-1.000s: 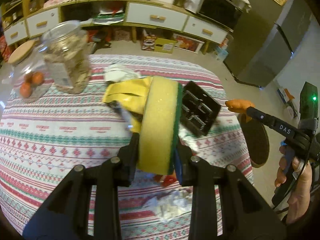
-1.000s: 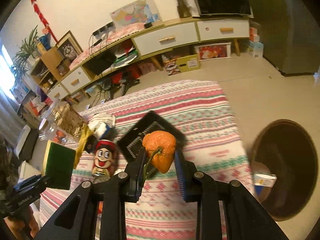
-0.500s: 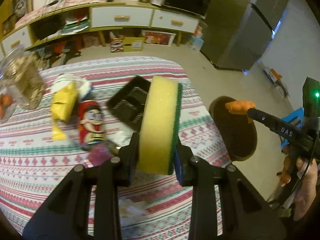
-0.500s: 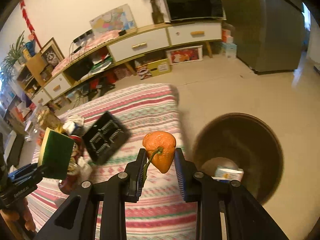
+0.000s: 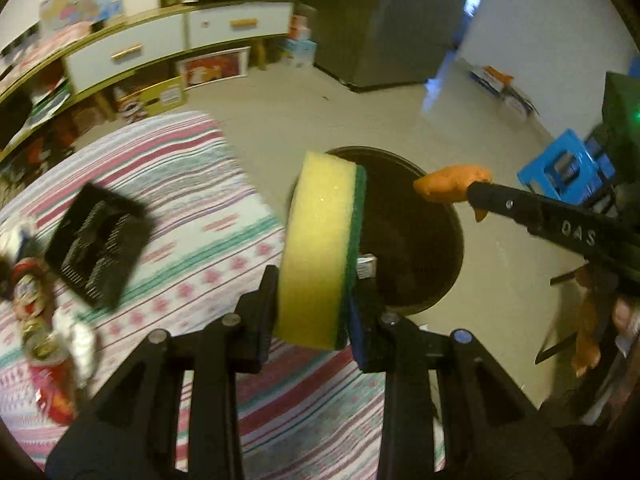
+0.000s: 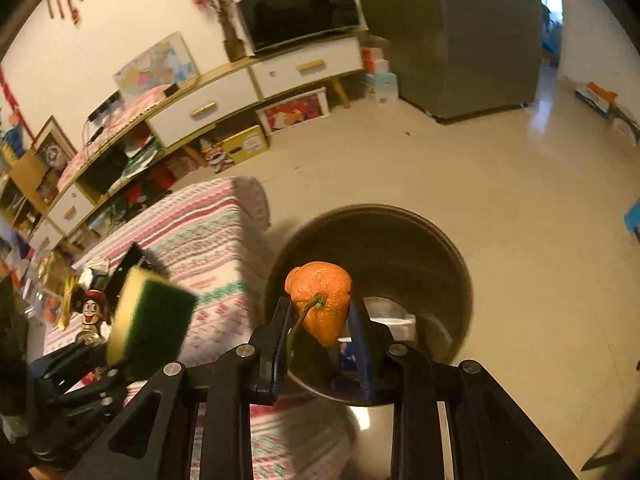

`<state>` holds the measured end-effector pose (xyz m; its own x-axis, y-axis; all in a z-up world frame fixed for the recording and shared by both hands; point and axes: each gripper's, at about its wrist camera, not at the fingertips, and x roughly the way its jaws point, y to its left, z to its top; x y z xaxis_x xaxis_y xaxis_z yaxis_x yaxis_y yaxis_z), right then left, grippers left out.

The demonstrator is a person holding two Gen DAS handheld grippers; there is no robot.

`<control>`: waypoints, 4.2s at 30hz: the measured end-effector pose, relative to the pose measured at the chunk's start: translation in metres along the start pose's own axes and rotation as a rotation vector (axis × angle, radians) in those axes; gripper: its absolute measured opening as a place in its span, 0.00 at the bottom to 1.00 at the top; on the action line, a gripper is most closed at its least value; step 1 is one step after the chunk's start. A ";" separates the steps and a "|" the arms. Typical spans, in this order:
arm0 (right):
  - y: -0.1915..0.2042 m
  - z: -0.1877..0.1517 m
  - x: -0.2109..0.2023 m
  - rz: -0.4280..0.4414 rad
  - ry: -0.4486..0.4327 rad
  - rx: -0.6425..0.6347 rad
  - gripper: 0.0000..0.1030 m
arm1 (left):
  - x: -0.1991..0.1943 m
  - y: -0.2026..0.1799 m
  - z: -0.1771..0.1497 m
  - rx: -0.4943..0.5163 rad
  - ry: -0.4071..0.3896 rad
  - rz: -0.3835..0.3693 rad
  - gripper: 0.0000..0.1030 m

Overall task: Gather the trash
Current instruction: 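Carry the sponge and the orange over the brown trash bin, then open the left tool over the bin while the right tool releases the orange, then move both tools back toward the table, then grasp the crushed red can with the left tool while the right tool grasps the black tray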

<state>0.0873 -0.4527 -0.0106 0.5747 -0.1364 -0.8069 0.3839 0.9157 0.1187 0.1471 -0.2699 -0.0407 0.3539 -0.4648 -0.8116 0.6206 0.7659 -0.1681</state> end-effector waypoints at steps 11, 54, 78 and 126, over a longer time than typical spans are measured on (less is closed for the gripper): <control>-0.046 -0.001 0.008 -0.022 0.029 0.089 0.28 | 0.054 -0.040 0.022 0.033 0.034 -0.009 0.32; -0.032 -0.009 0.011 -0.088 0.044 0.082 0.66 | -0.066 0.088 -0.039 -0.141 -0.044 0.168 0.94; 0.056 -0.023 0.004 -0.013 0.039 0.016 1.00 | -0.110 0.204 -0.099 -0.372 0.003 0.301 1.00; 0.221 -0.061 0.062 0.014 0.149 -0.358 1.00 | -0.087 0.247 -0.118 -0.348 0.108 0.070 0.67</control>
<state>0.1632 -0.2352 -0.0696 0.4568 -0.0906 -0.8849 0.0854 0.9947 -0.0577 0.1873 0.0121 -0.0780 0.2998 -0.3703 -0.8792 0.3154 0.9082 -0.2750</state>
